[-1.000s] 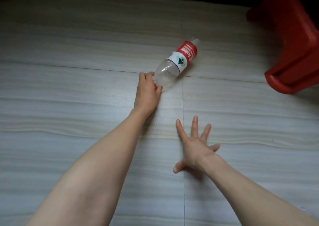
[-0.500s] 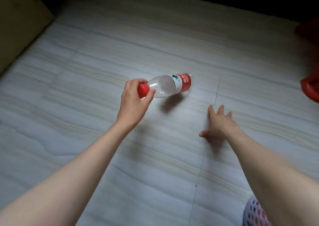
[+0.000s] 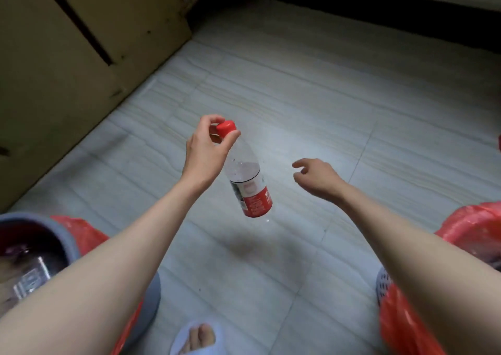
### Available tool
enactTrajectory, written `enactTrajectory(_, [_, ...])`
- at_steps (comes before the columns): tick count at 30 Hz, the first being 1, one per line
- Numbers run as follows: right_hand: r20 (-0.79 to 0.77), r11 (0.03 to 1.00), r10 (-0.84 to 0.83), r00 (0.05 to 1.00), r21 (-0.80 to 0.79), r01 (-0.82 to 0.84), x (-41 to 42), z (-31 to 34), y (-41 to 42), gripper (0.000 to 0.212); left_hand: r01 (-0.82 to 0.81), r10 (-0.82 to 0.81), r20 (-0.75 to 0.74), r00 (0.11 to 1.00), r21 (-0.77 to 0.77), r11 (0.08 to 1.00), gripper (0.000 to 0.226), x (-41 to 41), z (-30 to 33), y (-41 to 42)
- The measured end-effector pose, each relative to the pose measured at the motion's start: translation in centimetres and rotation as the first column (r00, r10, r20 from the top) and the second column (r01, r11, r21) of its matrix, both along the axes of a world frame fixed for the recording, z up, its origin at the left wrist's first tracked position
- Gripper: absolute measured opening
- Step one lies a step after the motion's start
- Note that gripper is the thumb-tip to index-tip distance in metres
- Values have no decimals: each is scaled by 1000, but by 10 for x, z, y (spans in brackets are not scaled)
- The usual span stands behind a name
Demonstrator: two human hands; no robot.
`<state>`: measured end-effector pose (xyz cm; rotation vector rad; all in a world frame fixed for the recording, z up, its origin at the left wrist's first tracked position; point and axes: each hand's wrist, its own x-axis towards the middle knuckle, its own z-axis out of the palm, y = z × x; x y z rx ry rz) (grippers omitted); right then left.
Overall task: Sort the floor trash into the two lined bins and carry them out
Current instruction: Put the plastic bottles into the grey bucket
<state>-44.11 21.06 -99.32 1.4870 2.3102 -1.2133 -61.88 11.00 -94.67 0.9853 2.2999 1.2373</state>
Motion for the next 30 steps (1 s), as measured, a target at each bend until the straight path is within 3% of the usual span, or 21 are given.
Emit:
enactTrajectory(3, [-200, 975, 33, 979, -207, -76, -6, 40, -50, 61, -10, 8, 85, 996, 26, 1000, 20, 1, 25, -42])
enactTrajectory(5, [-254, 957, 70, 965, -256, -136, -12, 61, -80, 73, 15, -23, 135, 991, 61, 998, 15, -1, 42, -64])
enactTrajectory(9, [-344, 979, 60, 937, -163, -122, -34, 91, -116, 55, 66, -94, 165, 982, 164, 984, 16, -11, 68, -88])
enactTrajectory(15, [-369, 995, 67, 927, -50, -92, -67, 136, -178, 39, 86, -107, 82, 991, 223, 971, 18, -42, 101, -166])
enactTrajectory(18, [-471, 993, 91, 878, -23, -116, -92, 173, -206, 15, -6, 4, 9, 1000, 214, 977, 19, -73, 118, -212])
enactTrajectory(26, [-586, 949, 135, 799, -155, -274, -153, 214, -303, 14, -299, 304, -30, 952, 123, 946, 18, -114, 128, -343])
enactTrajectory(30, [-574, 923, 172, 801, -191, -335, -186, 192, -345, 11, -376, 369, -124, 921, -39, 926, 23, -122, 105, -396])
